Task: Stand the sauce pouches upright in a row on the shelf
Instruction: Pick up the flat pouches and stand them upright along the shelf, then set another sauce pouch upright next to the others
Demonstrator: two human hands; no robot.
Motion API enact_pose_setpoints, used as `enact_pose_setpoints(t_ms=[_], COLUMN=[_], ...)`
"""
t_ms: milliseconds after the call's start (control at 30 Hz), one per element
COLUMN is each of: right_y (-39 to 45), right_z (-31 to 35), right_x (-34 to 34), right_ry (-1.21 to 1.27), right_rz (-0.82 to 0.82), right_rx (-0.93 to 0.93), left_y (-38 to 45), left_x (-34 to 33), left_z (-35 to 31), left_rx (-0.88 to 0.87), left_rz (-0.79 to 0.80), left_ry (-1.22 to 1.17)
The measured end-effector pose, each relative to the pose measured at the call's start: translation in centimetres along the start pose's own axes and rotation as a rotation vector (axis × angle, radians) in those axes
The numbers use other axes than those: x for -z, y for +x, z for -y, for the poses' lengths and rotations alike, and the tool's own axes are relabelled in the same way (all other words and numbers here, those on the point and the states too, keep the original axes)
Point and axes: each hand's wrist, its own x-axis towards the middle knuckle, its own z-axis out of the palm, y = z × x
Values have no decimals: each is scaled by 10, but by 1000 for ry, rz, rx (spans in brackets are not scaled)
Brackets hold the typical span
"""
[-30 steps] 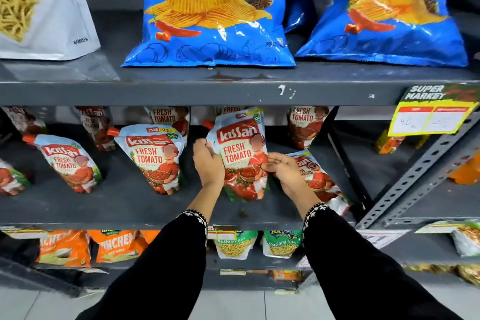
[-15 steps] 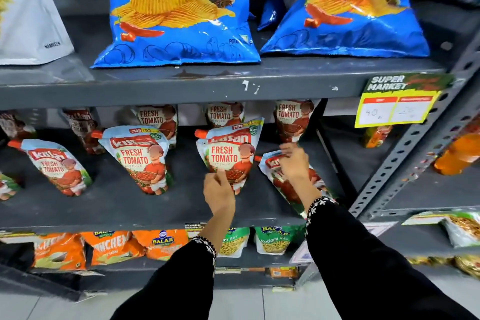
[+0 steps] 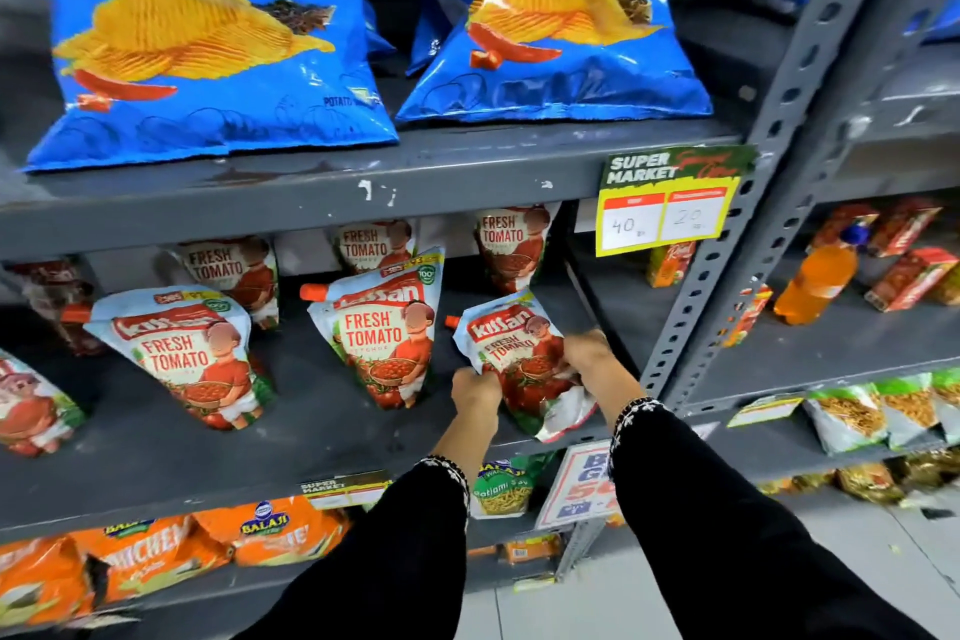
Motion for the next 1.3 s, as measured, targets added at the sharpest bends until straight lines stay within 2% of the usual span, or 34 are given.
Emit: enact_pose_setpoints(t_ms=[267,333,433,567,633,900,1100,1300], right_y=[-16,-17,-18,-19,-19,-5,-7,-16], right_z=[-11,-8,-5,-18,-23,-29,-28,-32], right_x=[7,8,11,11,9,13,12,-8], right_ry=[679,707,655,476,409,398,464,498], right_rz=[-164,-192,-192,12,89,99,73,-153], right_rx=[151,178,156,116,104,156,120,96], left_y=[-10,-4,-1,-13,-16,-12,-10,-10], left_x=[-6,-5,-2,-5,-6,-12,-12,7], left_z=[-32,-40,-43,-32,-27,-20,-19,-5], left_rx=[-580,-630,-509,-170,-102,-137,-191,-120], left_rz=[-4,31,185,407,452,512,504,385], left_ry=[74,89,96,-39,-66,-73,-9,24])
